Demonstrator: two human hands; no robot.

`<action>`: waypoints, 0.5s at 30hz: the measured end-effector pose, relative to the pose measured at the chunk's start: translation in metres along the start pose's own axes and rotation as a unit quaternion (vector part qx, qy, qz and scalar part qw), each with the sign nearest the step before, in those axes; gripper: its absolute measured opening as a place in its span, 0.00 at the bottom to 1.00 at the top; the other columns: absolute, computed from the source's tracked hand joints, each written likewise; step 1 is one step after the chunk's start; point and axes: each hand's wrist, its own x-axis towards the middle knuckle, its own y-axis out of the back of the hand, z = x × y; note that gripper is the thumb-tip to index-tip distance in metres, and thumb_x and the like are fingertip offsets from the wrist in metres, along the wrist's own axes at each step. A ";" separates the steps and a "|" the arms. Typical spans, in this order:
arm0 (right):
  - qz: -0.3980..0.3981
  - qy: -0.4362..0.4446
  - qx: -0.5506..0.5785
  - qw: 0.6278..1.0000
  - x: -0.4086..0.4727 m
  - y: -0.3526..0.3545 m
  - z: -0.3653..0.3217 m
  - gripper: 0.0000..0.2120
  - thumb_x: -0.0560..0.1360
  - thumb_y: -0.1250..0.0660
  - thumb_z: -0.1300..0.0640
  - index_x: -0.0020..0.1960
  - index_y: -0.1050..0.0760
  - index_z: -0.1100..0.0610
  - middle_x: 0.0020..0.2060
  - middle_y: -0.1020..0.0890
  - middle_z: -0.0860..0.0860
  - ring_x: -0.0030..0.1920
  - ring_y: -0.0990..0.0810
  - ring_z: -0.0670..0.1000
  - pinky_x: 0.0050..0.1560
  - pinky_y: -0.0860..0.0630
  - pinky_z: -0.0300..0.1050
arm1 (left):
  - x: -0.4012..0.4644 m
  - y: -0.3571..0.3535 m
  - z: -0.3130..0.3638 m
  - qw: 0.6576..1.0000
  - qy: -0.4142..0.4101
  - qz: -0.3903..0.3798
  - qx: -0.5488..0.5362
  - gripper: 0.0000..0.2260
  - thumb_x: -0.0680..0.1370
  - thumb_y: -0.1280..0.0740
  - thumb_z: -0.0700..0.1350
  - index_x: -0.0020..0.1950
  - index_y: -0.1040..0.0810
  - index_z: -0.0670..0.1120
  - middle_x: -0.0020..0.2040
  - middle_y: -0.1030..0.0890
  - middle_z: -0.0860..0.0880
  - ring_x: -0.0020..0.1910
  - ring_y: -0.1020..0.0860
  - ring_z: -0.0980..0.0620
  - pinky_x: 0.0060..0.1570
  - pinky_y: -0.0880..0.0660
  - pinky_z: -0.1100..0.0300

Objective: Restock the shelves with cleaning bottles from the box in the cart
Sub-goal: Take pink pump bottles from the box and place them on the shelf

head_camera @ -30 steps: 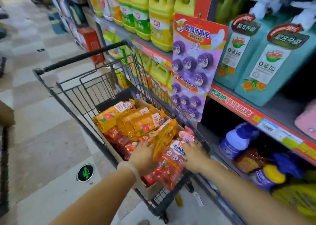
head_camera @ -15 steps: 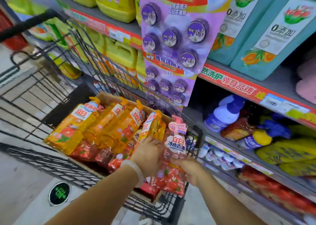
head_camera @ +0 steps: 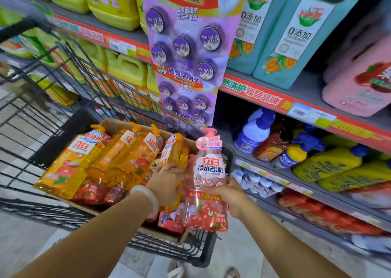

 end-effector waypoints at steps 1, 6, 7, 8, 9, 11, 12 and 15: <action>0.006 0.021 -0.003 1.000 -0.006 0.007 -0.005 0.26 0.61 0.22 0.68 0.53 0.30 0.61 0.46 0.17 0.57 0.41 0.16 0.56 0.38 0.20 0.47 | 0.003 0.002 0.004 1.000 0.015 0.006 -0.021 0.16 0.80 0.42 0.47 0.67 0.27 0.53 0.70 0.31 0.56 0.75 0.43 0.50 0.72 0.42 0.49; 0.001 0.098 0.033 0.995 -0.030 0.032 -0.032 0.23 0.62 0.23 0.69 0.52 0.28 0.61 0.45 0.16 0.56 0.43 0.16 0.56 0.45 0.19 0.53 | 0.003 0.049 0.034 0.897 0.123 -0.047 -0.422 0.29 0.70 0.35 0.68 0.63 0.23 0.49 0.60 0.21 0.52 0.62 0.26 0.51 0.66 0.33 0.56; 0.000 0.108 0.045 0.993 -0.038 0.034 -0.038 0.26 0.61 0.22 0.69 0.55 0.29 0.62 0.47 0.16 0.57 0.45 0.16 0.57 0.48 0.19 0.56 | -0.003 0.061 0.045 0.880 0.100 -0.077 -0.458 0.35 0.65 0.32 0.70 0.64 0.24 0.50 0.61 0.23 0.55 0.62 0.26 0.54 0.66 0.34 0.57; 0.001 0.116 0.055 0.992 -0.044 0.035 -0.042 0.25 0.61 0.22 0.69 0.54 0.28 0.62 0.46 0.16 0.57 0.46 0.16 0.57 0.49 0.19 0.57 | -0.006 0.069 0.053 0.869 0.069 -0.110 -0.477 0.38 0.61 0.27 0.69 0.65 0.26 0.50 0.62 0.22 0.55 0.61 0.25 0.55 0.65 0.31 0.56; -0.001 0.133 0.057 0.990 -0.050 0.039 -0.047 0.23 0.61 0.23 0.70 0.52 0.27 0.61 0.45 0.16 0.56 0.44 0.16 0.56 0.47 0.19 0.55 | -0.009 0.077 0.064 0.865 0.039 -0.132 -0.482 0.37 0.62 0.24 0.63 0.66 0.26 0.50 0.60 0.20 0.54 0.59 0.22 0.54 0.62 0.27 0.55; -0.002 0.165 0.053 0.985 -0.067 0.044 -0.057 0.19 0.63 0.23 0.70 0.48 0.26 0.58 0.40 0.15 0.52 0.39 0.16 0.50 0.38 0.19 0.46 | -0.012 0.092 0.081 0.858 -0.005 -0.127 -0.498 0.27 0.65 0.22 0.47 0.63 0.24 0.50 0.53 0.16 0.51 0.53 0.18 0.53 0.56 0.22 0.54; 0.005 0.183 0.052 0.982 -0.077 0.047 -0.064 0.18 0.63 0.23 0.69 0.47 0.26 0.57 0.39 0.16 0.50 0.37 0.16 0.49 0.36 0.20 0.44 | -0.013 0.100 0.090 0.857 -0.022 -0.110 -0.502 0.23 0.66 0.22 0.42 0.58 0.21 0.51 0.48 0.14 0.52 0.48 0.17 0.55 0.52 0.20 0.57; 0.029 0.225 0.043 0.973 -0.104 0.068 -0.075 0.23 0.62 0.22 0.68 0.52 0.27 0.58 0.45 0.16 0.52 0.43 0.16 0.50 0.43 0.19 0.45 | -0.020 0.127 0.117 0.845 -0.060 -0.087 -0.525 0.20 0.65 0.25 0.31 0.52 0.19 0.50 0.44 0.14 0.51 0.43 0.16 0.55 0.41 0.20 0.63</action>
